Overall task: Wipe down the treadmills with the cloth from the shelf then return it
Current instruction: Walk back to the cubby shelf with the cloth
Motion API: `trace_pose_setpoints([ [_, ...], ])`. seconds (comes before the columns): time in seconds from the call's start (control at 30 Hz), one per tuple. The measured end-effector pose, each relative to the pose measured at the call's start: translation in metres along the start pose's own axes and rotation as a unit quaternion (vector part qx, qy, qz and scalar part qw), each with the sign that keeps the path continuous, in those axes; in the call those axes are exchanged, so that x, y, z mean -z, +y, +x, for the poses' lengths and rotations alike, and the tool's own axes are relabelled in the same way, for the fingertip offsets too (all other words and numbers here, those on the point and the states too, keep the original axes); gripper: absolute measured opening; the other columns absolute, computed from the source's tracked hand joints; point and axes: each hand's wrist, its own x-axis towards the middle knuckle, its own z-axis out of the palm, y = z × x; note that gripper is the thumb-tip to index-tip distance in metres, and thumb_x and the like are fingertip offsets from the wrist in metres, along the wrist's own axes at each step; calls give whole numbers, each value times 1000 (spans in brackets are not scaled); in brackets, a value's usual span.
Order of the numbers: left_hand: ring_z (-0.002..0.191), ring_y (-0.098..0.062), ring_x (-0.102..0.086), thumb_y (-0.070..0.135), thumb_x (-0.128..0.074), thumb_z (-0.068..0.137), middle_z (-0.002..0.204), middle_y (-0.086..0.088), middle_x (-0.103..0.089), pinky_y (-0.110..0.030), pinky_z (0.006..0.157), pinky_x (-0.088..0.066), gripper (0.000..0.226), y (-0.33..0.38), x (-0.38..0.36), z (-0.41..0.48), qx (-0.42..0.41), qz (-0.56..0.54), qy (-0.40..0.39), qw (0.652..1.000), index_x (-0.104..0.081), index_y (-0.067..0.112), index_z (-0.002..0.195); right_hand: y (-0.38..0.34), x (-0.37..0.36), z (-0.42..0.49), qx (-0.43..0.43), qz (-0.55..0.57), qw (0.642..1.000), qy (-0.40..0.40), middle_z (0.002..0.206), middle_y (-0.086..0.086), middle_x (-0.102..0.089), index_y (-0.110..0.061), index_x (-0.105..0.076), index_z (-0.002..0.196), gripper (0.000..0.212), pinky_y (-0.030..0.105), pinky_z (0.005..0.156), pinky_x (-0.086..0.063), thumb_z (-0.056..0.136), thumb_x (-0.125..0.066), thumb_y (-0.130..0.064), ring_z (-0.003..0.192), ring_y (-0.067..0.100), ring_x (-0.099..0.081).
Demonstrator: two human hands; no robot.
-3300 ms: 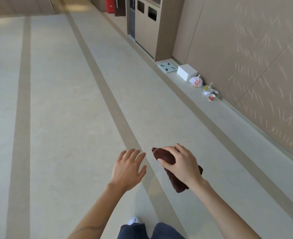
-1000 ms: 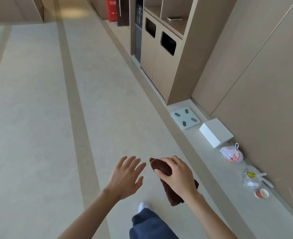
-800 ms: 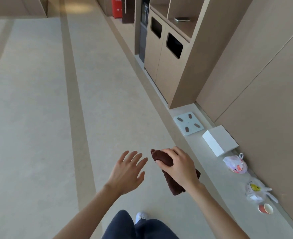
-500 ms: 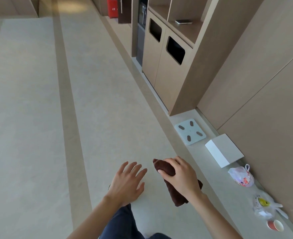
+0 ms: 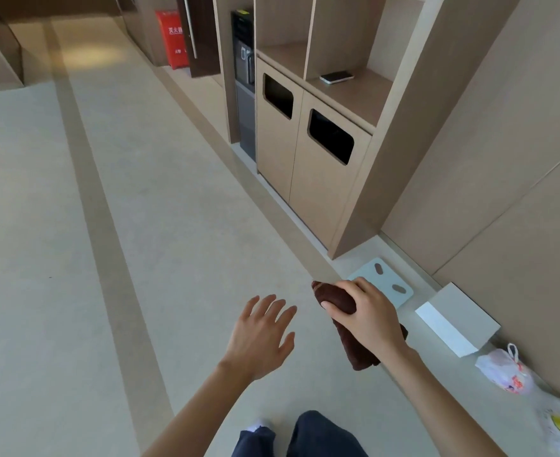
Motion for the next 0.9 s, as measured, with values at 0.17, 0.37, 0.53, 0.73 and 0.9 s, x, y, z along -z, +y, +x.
trace_pose_setpoints([
  [0.17,103,-20,-66,44,-75,70,107,2,-71,-40,87,-54,43,-40,-20,40,-7,-16,-41,999,-71,24,108,7,-34,42,-11,-27,999,-35,90,-6,-64,-24,-67,102,36,10,65,-29,78,-69,-51,76,14,-60],
  [0.37,133,-23,-40,45,-45,93,140,0,-49,-43,112,-29,48,-85,-40,126,-3,-36,-113,993,-48,25,137,32,-54,134,-16,-41,997,-59,97,-3,-64,-23,-66,110,43,20,70,-44,82,-62,-55,86,15,-60],
  [0.53,124,-23,-52,42,-58,87,128,-2,-60,-44,104,-40,45,-130,-38,229,-26,-23,-58,998,-59,24,127,45,-48,240,-37,-24,999,-23,93,-5,-62,-25,-66,106,37,22,67,-45,81,-64,-52,83,15,-59],
  [0.73,104,-23,-65,34,-77,71,107,-2,-70,-42,88,-52,42,-172,-36,350,-43,-20,15,999,-70,19,109,68,-36,351,-47,-22,998,18,90,-8,-61,-27,-66,103,33,25,64,-44,80,-66,-50,83,14,-58],
  [0.9,104,-23,-65,33,-76,72,107,-2,-70,-43,89,-52,42,-197,-48,418,-75,-22,34,996,-70,18,110,87,-34,409,-69,-27,997,27,93,-6,-61,-25,-65,107,37,26,67,-46,81,-64,-51,84,15,-58],
])
